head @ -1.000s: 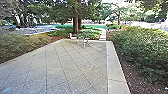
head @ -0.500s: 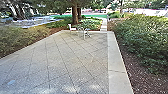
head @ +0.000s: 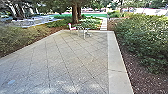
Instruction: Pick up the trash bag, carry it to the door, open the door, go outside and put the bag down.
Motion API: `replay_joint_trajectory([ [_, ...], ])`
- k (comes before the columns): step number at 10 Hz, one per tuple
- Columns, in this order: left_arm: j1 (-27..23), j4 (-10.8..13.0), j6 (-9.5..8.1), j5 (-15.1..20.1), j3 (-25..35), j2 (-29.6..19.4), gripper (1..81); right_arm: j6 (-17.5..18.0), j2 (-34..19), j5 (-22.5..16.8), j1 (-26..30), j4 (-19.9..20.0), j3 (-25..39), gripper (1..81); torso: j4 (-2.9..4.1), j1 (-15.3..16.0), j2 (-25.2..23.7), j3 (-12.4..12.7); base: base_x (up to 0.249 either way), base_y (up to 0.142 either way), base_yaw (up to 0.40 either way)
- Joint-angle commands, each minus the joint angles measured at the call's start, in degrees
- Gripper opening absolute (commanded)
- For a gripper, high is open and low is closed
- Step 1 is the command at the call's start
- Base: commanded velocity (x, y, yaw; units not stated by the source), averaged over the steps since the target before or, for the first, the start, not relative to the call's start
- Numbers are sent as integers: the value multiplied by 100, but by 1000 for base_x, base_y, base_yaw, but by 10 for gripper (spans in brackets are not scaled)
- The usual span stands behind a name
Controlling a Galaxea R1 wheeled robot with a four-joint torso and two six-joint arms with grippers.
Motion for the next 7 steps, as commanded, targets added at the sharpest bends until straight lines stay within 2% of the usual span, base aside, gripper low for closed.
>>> replay_joint_trajectory([
  [1, -699, -70, -479, 283, 429, -596, 10, -21, 100, -370, 99, -59, 80, 811, 0, 0, 2, 0, 0, 0, 0],
  [4, -1173, -97, -760, 485, 525, -974, 10, -12, 100, -370, 99, -50, 80, 811, 0, 0, 2, -2, 0, 0, 0],
  [7, -1666, -140, -892, 819, 517, -1176, 10, -12, 100, -387, 99, -50, 80, 811, 0, 0, 2, -2, 0, 0, 0],
])
